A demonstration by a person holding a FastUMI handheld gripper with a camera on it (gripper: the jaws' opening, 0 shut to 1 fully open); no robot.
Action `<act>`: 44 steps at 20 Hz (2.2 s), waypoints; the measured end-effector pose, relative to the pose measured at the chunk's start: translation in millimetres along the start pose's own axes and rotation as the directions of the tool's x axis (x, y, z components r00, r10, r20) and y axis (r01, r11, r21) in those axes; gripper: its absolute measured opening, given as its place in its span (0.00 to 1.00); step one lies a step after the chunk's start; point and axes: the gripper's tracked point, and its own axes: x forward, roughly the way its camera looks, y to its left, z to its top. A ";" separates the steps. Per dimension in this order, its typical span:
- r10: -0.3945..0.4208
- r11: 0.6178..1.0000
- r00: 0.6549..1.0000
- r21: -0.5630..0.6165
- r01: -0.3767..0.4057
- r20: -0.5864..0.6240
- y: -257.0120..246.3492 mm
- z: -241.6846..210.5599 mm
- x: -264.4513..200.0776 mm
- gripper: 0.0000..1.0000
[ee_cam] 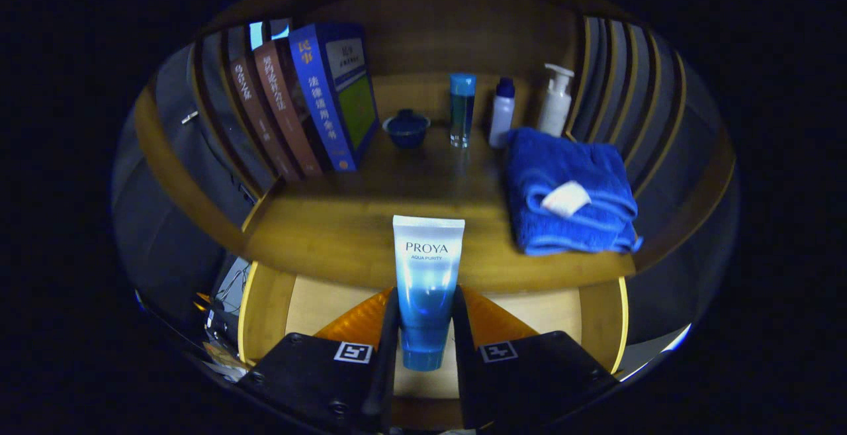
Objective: Pull open the drawer, take out the items inside it, and place them on the countertop above the cabinet.
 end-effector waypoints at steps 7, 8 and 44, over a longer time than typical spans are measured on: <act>-0.046 0.999 0.996 0.001 0.047 -0.078 -8.0 29.1 75.7 0.44; -0.045 0.999 0.996 0.007 0.046 -0.080 -7.2 30.5 80.4 0.44; -0.068 0.992 0.847 0.125 0.002 0.527 -12.9 -136.2 -160.7 1.00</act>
